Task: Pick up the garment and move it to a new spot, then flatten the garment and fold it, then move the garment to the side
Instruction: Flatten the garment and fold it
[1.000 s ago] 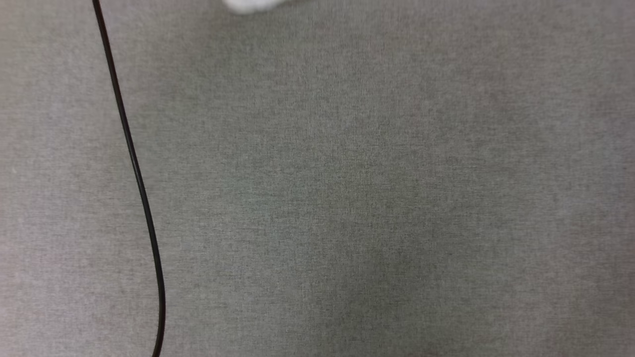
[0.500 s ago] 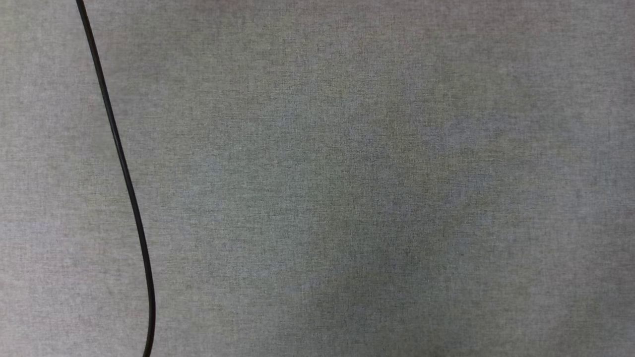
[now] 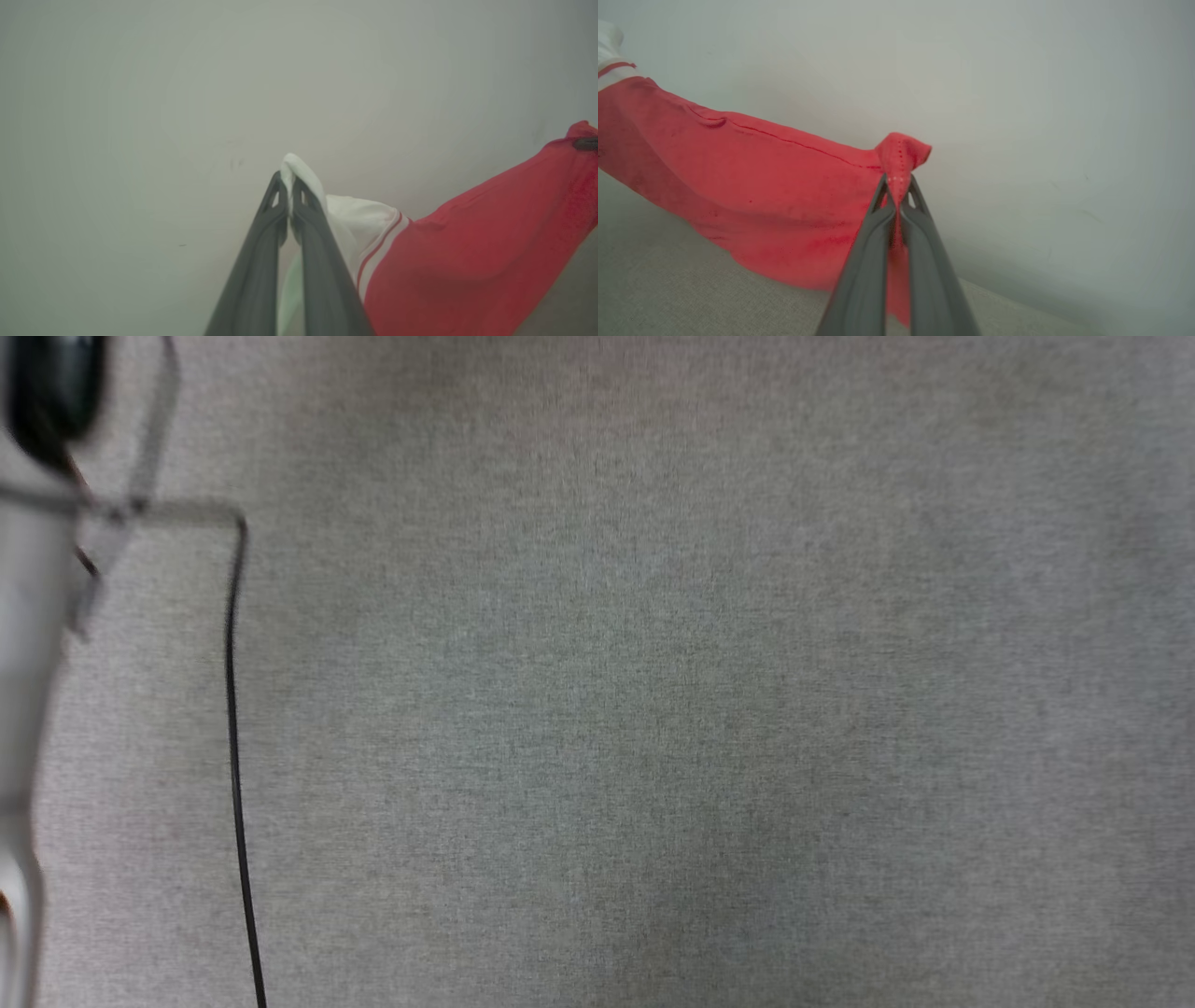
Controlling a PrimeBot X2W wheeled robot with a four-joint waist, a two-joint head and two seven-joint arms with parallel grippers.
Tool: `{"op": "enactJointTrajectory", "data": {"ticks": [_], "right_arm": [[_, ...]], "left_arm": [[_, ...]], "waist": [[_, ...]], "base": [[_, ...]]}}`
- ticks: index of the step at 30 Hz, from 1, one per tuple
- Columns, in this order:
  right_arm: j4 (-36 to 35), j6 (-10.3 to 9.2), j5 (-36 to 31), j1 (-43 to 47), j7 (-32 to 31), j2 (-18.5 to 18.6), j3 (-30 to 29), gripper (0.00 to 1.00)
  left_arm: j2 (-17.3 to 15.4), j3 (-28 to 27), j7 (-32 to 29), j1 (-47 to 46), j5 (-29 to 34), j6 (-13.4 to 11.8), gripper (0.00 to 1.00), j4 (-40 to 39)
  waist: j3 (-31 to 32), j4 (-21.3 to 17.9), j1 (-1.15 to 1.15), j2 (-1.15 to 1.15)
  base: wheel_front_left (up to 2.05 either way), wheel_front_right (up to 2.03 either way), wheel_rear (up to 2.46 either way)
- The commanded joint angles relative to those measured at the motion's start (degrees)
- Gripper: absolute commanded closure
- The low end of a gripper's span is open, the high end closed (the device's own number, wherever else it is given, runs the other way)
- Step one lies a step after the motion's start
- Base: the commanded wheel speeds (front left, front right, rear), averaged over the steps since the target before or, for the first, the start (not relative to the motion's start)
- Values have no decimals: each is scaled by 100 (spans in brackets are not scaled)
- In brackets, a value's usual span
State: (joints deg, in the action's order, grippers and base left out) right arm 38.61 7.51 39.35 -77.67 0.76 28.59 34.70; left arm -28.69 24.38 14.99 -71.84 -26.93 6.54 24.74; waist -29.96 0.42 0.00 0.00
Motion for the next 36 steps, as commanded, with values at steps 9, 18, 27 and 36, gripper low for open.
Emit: {"op": "enactJointTrajectory", "data": {"ticks": [9, 18, 27, 36], "right_arm": [[-491, -5, 595, 1677, 157, 408, 622, 100], [-821, -5, 975, 3243, 156, 824, 992, 100], [-1137, -5, 1272, 4598, 299, 1164, 1262, 100], [-1408, -5, 1326, 5966, 393, 1322, 1104, 100]], "left_arm": [[5, -176, 21, 2595, -95, -435, 100, -1030], [-120, 62, -79, 4699, -377, -619, 100, -1499], [-264, 239, -399, 6359, -887, -753, 100, -1888], [-365, 490, -848, 7645, -1407, -800, 100, -2225]], "waist": [[897, 59, 0, 0], [1668, 118, 0, 0], [2395, 160, 0, 0], [2922, 164, 0, 0]], "base": [[0, 0, 0], [0, 0, 0], [0, 0, 0], [0, 0, 0]]}}
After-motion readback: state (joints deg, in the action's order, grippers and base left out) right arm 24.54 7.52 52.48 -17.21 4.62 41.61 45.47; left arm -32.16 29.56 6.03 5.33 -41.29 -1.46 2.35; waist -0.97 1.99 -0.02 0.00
